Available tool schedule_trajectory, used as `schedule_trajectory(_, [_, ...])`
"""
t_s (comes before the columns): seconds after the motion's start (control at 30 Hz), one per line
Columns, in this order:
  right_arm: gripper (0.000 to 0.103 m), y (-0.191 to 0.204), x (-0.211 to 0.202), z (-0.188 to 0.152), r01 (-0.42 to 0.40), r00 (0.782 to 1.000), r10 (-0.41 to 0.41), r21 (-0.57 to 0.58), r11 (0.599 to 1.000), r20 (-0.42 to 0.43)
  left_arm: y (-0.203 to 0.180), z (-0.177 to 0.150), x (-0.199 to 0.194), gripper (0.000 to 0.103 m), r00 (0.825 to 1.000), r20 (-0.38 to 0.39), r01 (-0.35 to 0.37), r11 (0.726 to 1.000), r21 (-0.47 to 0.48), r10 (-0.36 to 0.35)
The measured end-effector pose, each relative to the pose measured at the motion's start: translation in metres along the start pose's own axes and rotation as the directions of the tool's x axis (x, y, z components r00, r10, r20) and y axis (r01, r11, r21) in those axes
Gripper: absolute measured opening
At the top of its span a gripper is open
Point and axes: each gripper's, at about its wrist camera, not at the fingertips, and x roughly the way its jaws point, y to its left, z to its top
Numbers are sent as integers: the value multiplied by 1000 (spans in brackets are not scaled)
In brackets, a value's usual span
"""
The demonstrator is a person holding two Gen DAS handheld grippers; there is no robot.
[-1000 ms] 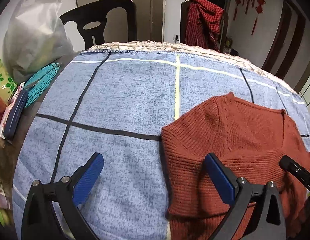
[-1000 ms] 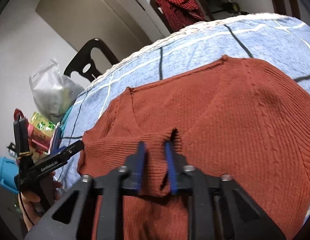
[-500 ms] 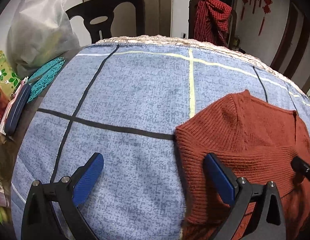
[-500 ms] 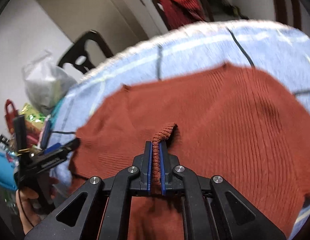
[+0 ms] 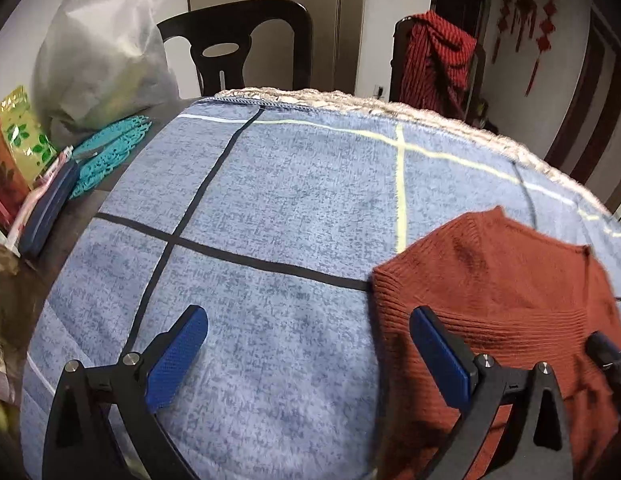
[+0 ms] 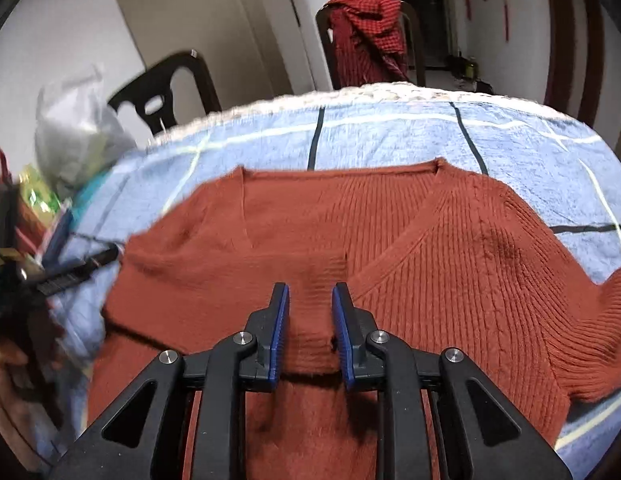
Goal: Fold small clothes
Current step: 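Lower the sleeve onto the sweater body and open the right tool, then move the left tool to the other sleeve cuff and close on it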
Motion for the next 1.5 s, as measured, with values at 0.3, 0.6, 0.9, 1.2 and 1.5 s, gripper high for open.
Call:
schedule_trajectory(0.3, [23,-16,-28,-11,91,995,-91,4,996,27,-15,-5,-55,102,979,-13,206,978,32,-206])
schedule_trajectory(0.6, [23,-45,-74,-39,87,995,-90,64,994,47,-77,-16,-98,102,936,-39,352,925,144,-350])
schedule_trajectory(0.9, [38,-104,-128,-75,160,982,-172,130,979,83,-163,-39,-114,101,881,-93,471,840,269,-464])
schedule_trajectory(1.2, [38,-170,-172,-110,216,960,-255,272,938,114,-273,-79,-121,96,832,-187,546,714,438,-522])
schedule_trajectory(1.5, [38,-223,-196,-134,256,939,-321,365,895,127,-372,-107,-115,94,801,-286,588,605,537,-525])
